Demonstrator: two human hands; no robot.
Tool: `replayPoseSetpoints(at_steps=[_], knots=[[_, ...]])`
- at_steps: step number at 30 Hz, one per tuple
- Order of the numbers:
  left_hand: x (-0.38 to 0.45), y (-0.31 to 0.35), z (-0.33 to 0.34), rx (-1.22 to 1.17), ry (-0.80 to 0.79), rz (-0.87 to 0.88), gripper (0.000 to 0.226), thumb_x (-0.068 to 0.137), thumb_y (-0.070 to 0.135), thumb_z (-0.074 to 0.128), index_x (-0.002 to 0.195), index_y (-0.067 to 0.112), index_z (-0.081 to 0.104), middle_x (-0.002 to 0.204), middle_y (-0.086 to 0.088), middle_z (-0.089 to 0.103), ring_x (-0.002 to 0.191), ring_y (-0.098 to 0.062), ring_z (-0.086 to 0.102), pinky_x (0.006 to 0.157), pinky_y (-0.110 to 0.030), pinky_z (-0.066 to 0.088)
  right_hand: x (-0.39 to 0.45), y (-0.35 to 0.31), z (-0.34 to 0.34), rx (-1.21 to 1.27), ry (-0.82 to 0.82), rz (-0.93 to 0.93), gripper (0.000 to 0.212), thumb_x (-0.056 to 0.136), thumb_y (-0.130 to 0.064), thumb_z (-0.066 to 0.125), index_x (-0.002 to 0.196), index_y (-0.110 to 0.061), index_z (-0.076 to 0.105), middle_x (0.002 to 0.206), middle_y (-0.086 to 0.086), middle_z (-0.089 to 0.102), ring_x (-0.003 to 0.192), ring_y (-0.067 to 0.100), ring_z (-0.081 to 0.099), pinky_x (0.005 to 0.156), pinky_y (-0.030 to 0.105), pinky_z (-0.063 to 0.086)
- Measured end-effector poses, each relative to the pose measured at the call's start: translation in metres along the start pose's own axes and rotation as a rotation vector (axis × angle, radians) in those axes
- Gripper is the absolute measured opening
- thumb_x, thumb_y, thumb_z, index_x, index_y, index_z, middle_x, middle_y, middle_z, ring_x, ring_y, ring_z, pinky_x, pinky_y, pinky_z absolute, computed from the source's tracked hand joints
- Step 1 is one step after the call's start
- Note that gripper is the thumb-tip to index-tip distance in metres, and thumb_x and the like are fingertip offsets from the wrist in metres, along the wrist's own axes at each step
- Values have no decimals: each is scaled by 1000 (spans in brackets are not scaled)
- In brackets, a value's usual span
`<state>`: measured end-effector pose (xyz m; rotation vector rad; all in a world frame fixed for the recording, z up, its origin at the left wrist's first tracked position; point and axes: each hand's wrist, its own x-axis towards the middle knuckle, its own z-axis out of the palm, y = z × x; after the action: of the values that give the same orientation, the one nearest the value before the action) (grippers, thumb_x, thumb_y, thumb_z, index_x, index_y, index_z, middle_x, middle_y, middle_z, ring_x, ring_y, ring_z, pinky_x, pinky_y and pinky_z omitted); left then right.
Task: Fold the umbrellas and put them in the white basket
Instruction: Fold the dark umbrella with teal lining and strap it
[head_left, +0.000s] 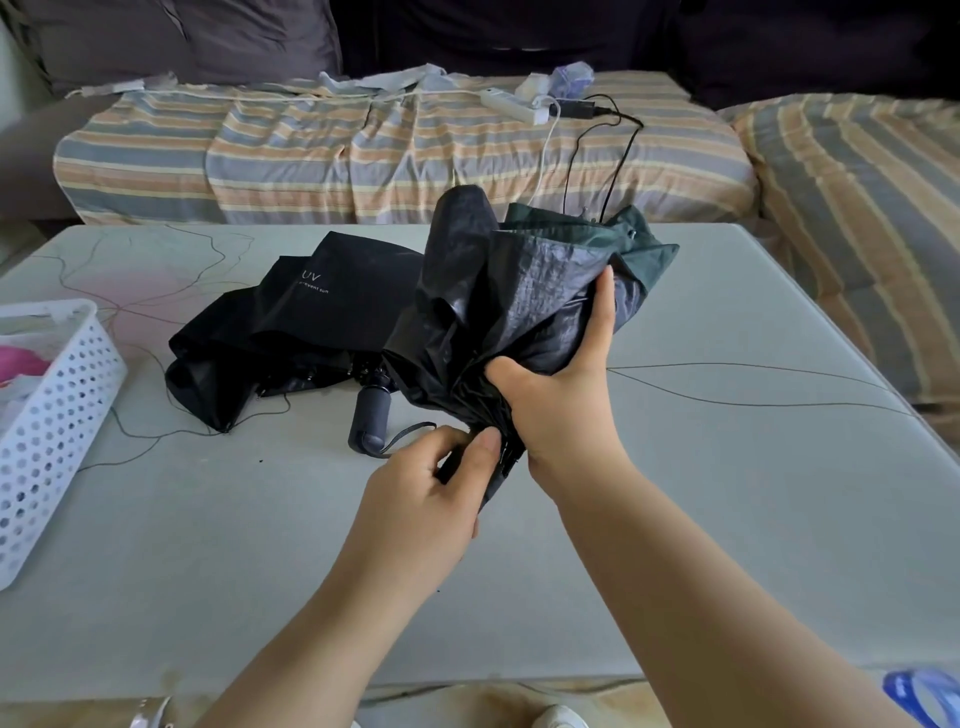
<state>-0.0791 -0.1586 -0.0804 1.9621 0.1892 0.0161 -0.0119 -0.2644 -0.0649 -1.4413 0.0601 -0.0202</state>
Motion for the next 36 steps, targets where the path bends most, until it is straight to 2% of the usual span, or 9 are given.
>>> replayPoseSetpoints(at_steps=[2, 5, 9, 20, 23, 25, 29, 33, 36], knots=[[1, -2, 0, -63, -38, -71, 43, 78, 63, 44, 88, 25, 60, 53, 0, 61, 43, -11, 52, 44, -22, 42, 2, 1, -1, 20, 12, -22, 105, 80, 6, 61, 140, -62, 8, 134, -8, 51, 59, 7, 60, 56, 25, 53], [1, -4, -5, -182, -143, -226, 66, 66, 72, 41, 95, 16, 60, 60, 0, 66, 51, -17, 60, 52, -28, 49, 8, 1, -6, 55, 50, -61, 107, 80, 8, 61, 140, -62, 7, 131, -15, 48, 63, 5, 62, 64, 30, 55], [-2, -8, -9, -125, -199, -164, 40, 89, 48, 45, 84, 10, 57, 60, 5, 62, 51, -12, 55, 54, -25, 47, 12, 2, -10, 71, 93, -102, 106, 82, 8, 60, 143, -59, 4, 112, -33, 43, 66, -5, 64, 68, 27, 57], [-3, -14, -10, -69, -132, -70, 50, 82, 66, 44, 78, 17, 53, 60, 9, 55, 52, -13, 43, 57, -34, 39, 10, 5, -5, 120, 73, -246, 105, 82, 9, 58, 143, -58, 4, 146, -19, 31, 101, -1, 62, 69, 18, 51], [-3, -14, -9, -26, -129, -36, 34, 87, 53, 46, 80, 21, 52, 60, 12, 57, 52, -9, 46, 58, -33, 43, 14, 8, -9, 112, 51, -238, 105, 83, 7, 61, 143, -56, 1, 146, -20, 30, 99, -10, 60, 71, 16, 51], [-3, -14, -9, 44, -116, 9, 32, 87, 51, 45, 78, 21, 51, 60, 14, 57, 51, -4, 46, 59, -26, 42, 17, 11, -11, 106, 40, -222, 107, 82, -1, 67, 142, -59, 0, 149, -18, 31, 112, -5, 56, 85, 25, 53], [-2, -14, -9, 127, -109, 37, 32, 88, 50, 43, 73, 22, 48, 53, 19, 54, 46, -1, 45, 49, -16, 33, 18, 12, -10, 52, 39, -199, 114, 73, -16, 81, 142, -59, 0, 154, -17, 23, 136, 5, 37, 110, 43, 39], [-1, -14, -8, 88, -112, 17, 33, 87, 53, 43, 75, 23, 50, 57, 16, 56, 49, -1, 46, 56, -23, 39, 20, 9, -10, -22, 25, -200, 117, 62, -29, 83, 143, -53, 3, 150, -12, 31, 131, 7, 43, 105, 41, 43], [-1, -13, -8, 46, -113, 5, 36, 89, 50, 45, 76, 17, 51, 60, 10, 56, 51, -8, 47, 58, -30, 41, 23, 8, -14, 16, -39, -144, 112, 73, -9, 73, 141, -58, -2, 135, -13, 47, 90, -5, 61, 82, 30, 55]])
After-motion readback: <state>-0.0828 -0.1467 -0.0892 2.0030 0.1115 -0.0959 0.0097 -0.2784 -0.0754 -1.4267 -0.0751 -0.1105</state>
